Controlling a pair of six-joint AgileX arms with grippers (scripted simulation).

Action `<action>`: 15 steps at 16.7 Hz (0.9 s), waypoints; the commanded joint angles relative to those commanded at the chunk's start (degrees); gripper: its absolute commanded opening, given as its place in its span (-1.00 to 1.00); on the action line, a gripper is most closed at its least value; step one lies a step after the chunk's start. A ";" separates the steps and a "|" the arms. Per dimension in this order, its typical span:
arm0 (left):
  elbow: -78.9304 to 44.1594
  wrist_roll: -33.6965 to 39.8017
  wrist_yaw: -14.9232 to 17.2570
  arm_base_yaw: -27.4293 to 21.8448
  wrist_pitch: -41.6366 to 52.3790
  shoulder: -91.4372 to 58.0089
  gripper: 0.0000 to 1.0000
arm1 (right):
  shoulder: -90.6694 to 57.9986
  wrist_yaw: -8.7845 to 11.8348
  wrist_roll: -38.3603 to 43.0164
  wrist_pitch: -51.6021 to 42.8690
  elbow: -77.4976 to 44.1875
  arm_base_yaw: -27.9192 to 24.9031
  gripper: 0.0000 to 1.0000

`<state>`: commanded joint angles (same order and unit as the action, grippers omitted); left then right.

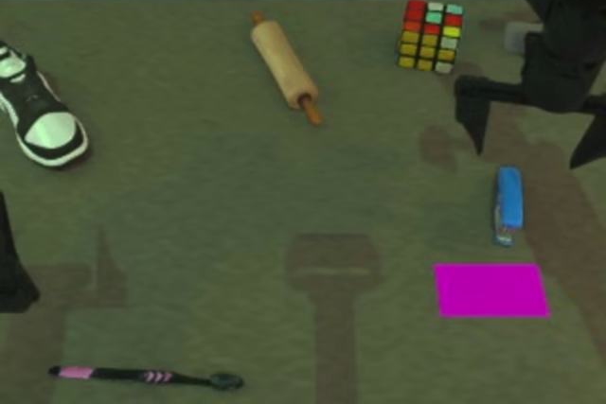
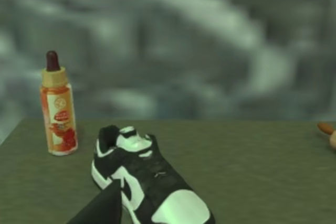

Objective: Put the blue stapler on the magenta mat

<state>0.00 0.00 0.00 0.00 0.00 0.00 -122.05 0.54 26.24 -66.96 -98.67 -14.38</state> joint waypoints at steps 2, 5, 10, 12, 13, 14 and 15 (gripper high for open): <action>0.00 0.00 0.00 0.00 0.00 0.00 1.00 | -0.37 -0.01 -0.05 0.93 0.70 -0.09 1.00; 0.00 0.00 0.00 0.00 0.00 0.00 1.00 | -2.43 -0.03 0.02 6.46 4.16 -0.28 1.00; 0.00 0.00 0.00 0.00 0.00 0.00 1.00 | -6.84 -0.07 0.36 17.95 10.98 -0.54 1.00; 0.00 0.00 0.00 0.00 0.00 0.00 1.00 | -7.46 -0.07 0.42 19.21 11.84 -0.59 1.00; 0.00 0.00 0.00 0.00 0.00 0.00 1.00 | -7.46 -0.07 0.42 19.21 11.84 -0.59 1.00; 0.00 0.00 0.00 0.00 0.00 0.00 1.00 | -7.46 -0.07 0.42 19.21 11.84 -0.59 1.00; 0.00 0.00 0.00 0.00 0.00 0.00 1.00 | -7.46 -0.07 0.42 19.21 11.84 -0.59 1.00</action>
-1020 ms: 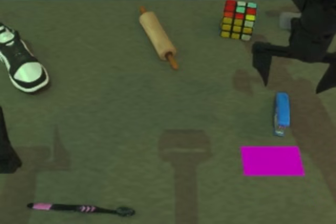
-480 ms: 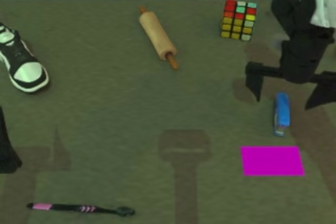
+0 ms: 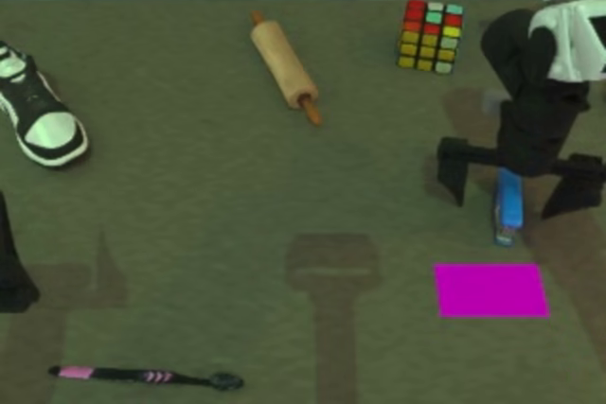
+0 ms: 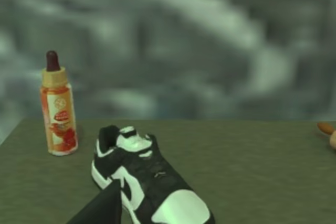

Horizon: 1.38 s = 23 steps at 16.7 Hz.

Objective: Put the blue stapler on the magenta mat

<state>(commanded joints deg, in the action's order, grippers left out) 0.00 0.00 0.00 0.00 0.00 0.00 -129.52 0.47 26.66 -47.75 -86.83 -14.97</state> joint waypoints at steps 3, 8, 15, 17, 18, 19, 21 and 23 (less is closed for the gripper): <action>0.00 0.00 0.00 0.00 0.00 0.00 1.00 | 0.00 0.00 0.00 0.00 0.00 0.00 0.55; 0.00 0.00 0.00 0.00 0.00 0.00 1.00 | 0.00 0.00 0.00 0.00 0.00 0.00 -0.21; 0.00 0.00 0.00 0.00 0.00 0.00 1.00 | 0.00 0.00 0.00 0.00 0.00 0.00 -1.00; 0.00 0.00 0.00 0.00 0.00 0.00 1.00 | 0.00 0.00 0.00 0.00 0.00 0.00 -1.00; 0.00 0.00 0.00 0.00 0.00 0.00 1.00 | 0.00 0.00 0.00 0.00 0.00 0.00 -1.00; 0.00 0.00 0.00 0.00 0.00 0.00 1.00 | 0.00 0.00 0.00 0.00 0.00 0.00 -1.00; 0.00 0.00 0.00 0.00 0.00 0.00 1.00 | 0.00 0.00 0.00 0.00 0.00 0.00 -1.00; 0.00 0.00 0.00 0.00 0.00 0.00 1.00 | 0.93 -0.70 -0.45 -0.64 -0.24 0.22 -1.00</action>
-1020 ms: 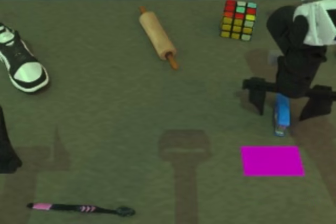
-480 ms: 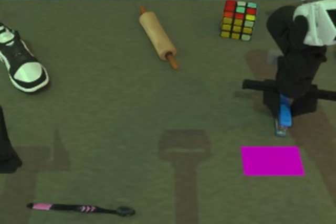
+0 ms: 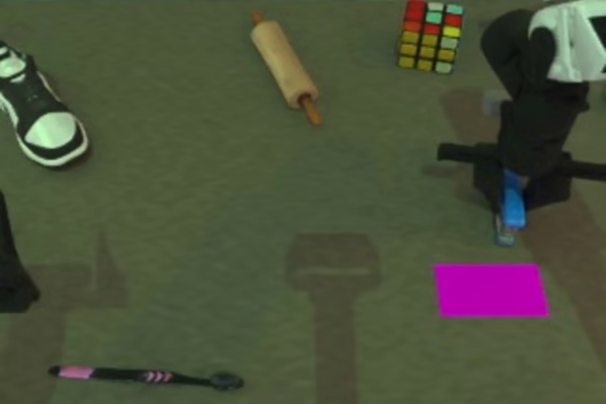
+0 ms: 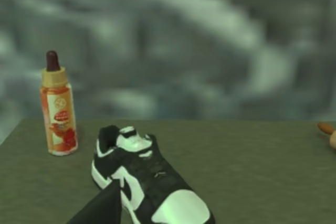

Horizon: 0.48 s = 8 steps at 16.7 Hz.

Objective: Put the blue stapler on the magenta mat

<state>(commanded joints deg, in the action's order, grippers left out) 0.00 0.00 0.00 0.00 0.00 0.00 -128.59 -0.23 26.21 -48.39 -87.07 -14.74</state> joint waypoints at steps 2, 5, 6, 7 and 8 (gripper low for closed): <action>0.00 0.00 0.00 0.00 0.00 0.00 1.00 | 0.66 0.00 0.02 -2.13 -1.68 -0.09 -1.00; 0.00 0.00 0.00 0.00 0.00 0.00 1.00 | 2.93 0.02 0.07 -9.38 -5.95 -0.18 -1.00; 0.00 0.00 0.00 0.00 0.00 0.00 1.00 | 3.83 0.04 0.05 -12.20 -7.51 -0.24 -1.00; 0.00 0.00 0.00 0.00 0.00 0.00 1.00 | 4.73 0.05 0.00 -14.76 -8.99 -0.31 -1.00; 0.00 0.00 0.00 0.00 0.00 0.00 1.00 | 5.63 0.06 -0.06 -16.78 -10.28 -0.38 -1.00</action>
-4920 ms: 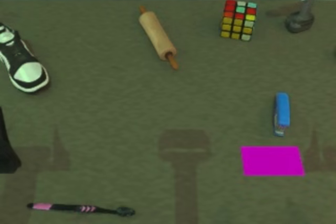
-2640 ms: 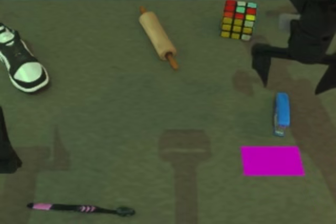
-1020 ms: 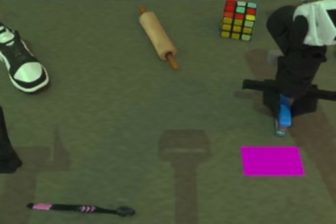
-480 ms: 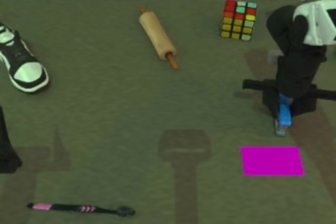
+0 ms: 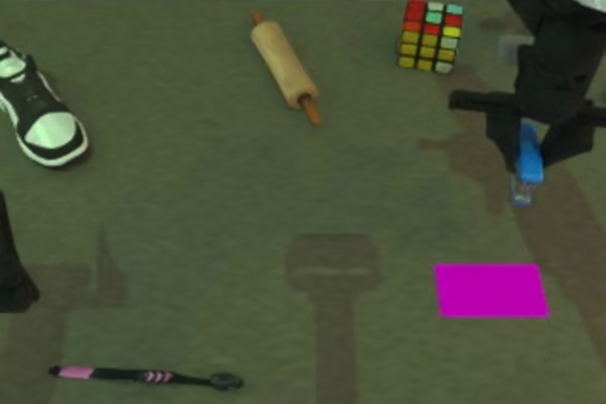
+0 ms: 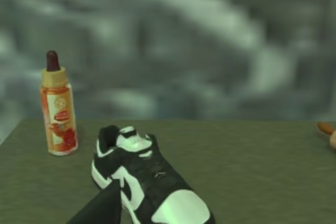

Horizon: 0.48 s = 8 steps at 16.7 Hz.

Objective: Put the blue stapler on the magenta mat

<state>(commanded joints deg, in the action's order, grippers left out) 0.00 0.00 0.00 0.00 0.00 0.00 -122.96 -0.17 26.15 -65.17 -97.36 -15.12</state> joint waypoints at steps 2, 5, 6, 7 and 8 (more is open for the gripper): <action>0.00 0.00 0.00 0.00 0.00 0.00 1.00 | 1.32 0.01 -0.11 -2.24 -1.65 -0.07 -1.00; 0.00 0.00 0.00 0.00 0.00 0.00 1.00 | 1.48 0.01 -0.12 -2.46 -1.82 -0.08 -1.00; 0.00 0.00 0.00 0.00 0.00 0.00 1.00 | 1.30 0.03 -0.04 -2.31 -1.71 0.23 -1.00; 0.00 0.00 0.00 0.00 0.00 0.00 1.00 | 1.30 0.03 -0.09 -2.31 -1.70 0.22 -1.00; 0.00 0.00 0.00 0.00 0.00 0.00 1.00 | 1.37 0.03 -0.71 -2.34 -1.64 0.11 -1.00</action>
<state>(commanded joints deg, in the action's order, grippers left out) 0.00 0.00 0.00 0.00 0.00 0.00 -121.59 -0.14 25.44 -67.51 -98.99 -15.01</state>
